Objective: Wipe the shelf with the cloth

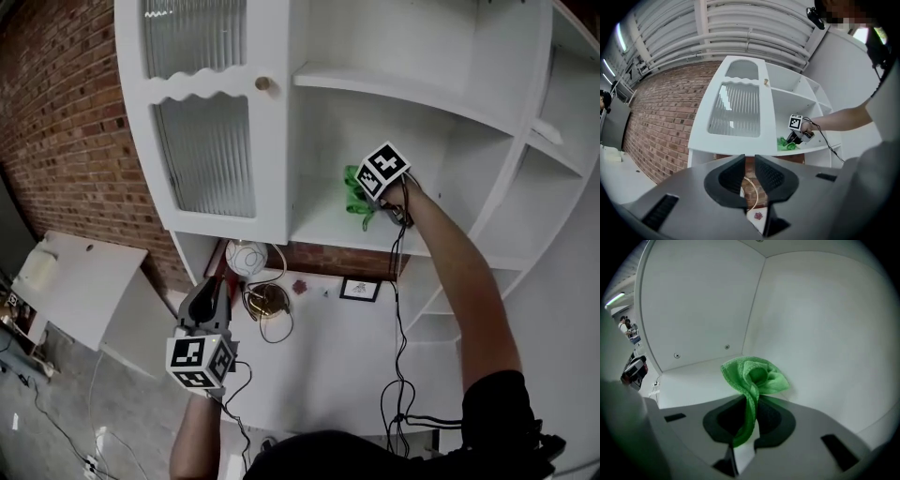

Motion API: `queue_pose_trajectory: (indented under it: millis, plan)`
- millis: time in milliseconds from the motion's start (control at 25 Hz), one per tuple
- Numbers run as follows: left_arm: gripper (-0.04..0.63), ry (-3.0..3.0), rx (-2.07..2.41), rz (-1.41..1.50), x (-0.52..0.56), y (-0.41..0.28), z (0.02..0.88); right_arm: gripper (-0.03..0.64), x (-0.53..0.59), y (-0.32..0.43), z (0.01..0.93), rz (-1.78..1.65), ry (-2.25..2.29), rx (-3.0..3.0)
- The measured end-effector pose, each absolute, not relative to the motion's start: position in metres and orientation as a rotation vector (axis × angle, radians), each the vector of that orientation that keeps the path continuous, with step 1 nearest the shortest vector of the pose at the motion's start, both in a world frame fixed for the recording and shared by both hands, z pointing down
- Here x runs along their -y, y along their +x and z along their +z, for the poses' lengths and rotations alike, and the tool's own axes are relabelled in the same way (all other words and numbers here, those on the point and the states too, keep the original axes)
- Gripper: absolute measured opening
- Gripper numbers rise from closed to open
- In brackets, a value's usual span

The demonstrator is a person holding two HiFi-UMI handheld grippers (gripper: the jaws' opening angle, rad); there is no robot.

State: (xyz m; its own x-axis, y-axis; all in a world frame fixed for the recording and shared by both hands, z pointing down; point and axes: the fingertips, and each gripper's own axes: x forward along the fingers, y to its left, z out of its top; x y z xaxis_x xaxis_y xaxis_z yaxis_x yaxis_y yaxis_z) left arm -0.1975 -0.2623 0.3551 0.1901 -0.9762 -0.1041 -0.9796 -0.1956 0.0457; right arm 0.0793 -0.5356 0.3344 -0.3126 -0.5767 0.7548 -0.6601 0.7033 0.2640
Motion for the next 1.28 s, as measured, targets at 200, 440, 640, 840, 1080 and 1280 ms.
queue_pose_trajectory:
  millis: [200,440,640,840,1080,1280]
  plan:
    - [0.063,-2.453,-1.908,0.168,0.273,-0.177,0.358,0.048,0.537,0.127,0.335,0.112,1.025,1.915]
    - [0.063,-2.486,-1.846,0.154,0.280,-0.162,0.357,0.048,0.536,0.189,0.335,0.043,1.119,1.679]
    - [0.063,-2.508,-1.818,0.151,0.282,-0.157,0.357,0.046,0.530,0.224,0.338,-0.081,1.121,1.413]
    - [0.063,-2.525,-1.805,0.161,0.284,-0.156,0.358,0.044,0.525,0.242,0.342,-0.113,1.093,1.268]
    - [0.063,-2.572,-1.788,0.180,0.290,-0.151,0.362,0.044,0.514,0.261,0.346,-0.146,1.059,1.105]
    - [0.063,-2.603,-1.766,0.186,0.294,-0.144,0.363,0.044,0.506,0.273,0.347,-0.222,0.994,0.924]
